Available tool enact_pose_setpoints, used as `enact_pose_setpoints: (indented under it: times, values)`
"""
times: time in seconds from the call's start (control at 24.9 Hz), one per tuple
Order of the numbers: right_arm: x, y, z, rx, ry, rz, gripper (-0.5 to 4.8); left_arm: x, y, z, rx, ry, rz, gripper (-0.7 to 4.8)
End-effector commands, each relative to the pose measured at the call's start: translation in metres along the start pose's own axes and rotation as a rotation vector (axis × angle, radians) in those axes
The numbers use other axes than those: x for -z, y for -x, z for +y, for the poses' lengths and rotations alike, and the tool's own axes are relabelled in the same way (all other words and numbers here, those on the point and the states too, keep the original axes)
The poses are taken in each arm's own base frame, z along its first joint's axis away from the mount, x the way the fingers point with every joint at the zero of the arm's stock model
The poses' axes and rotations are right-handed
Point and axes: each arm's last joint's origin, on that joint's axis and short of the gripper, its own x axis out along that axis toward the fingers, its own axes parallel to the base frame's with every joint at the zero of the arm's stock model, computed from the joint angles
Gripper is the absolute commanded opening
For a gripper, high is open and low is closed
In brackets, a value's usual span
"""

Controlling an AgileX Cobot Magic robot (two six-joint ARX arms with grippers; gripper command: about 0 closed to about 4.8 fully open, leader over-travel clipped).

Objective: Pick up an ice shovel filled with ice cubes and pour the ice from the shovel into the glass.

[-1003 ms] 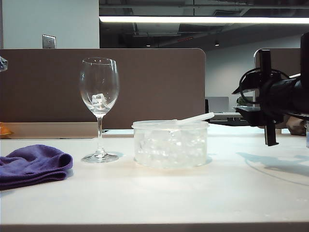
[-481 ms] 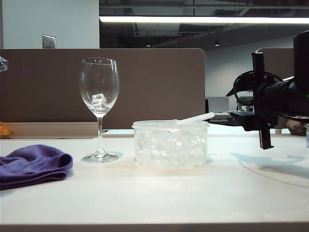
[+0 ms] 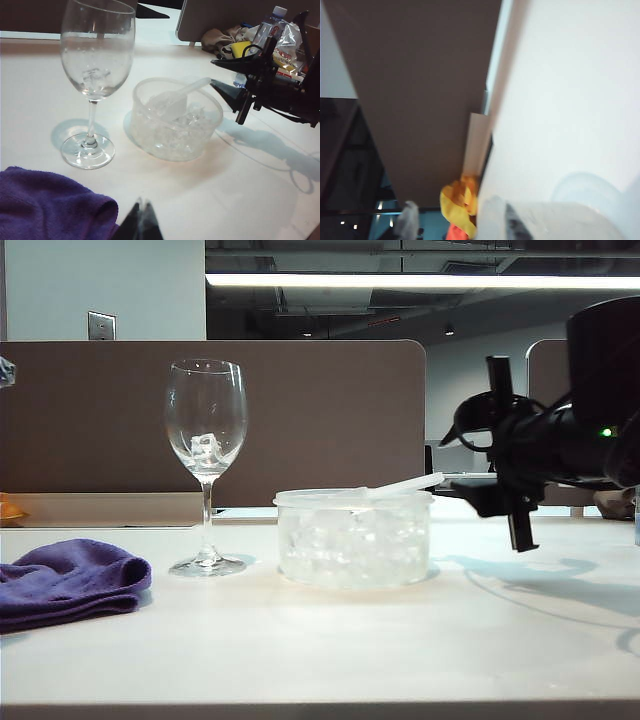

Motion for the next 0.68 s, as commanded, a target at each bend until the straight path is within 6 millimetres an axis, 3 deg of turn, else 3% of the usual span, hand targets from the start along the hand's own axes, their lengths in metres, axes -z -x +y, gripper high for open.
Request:
enact_pose_setpoints:
  times: [0.04, 0.68]
  values:
    - [0.006, -0.0037, 0.001, 0.019, 0.007, -0.009, 2.22, -0.0025, 0.0003, -0.0006, 0.006, -0.007, -0.014, -0.05]
    - [0.0116, -0.0117, 0.0021, 0.051, 0.01, -0.022, 2.21, -0.0025, 0.0003, -0.0006, 0.006, -0.007, -0.014, -0.05]
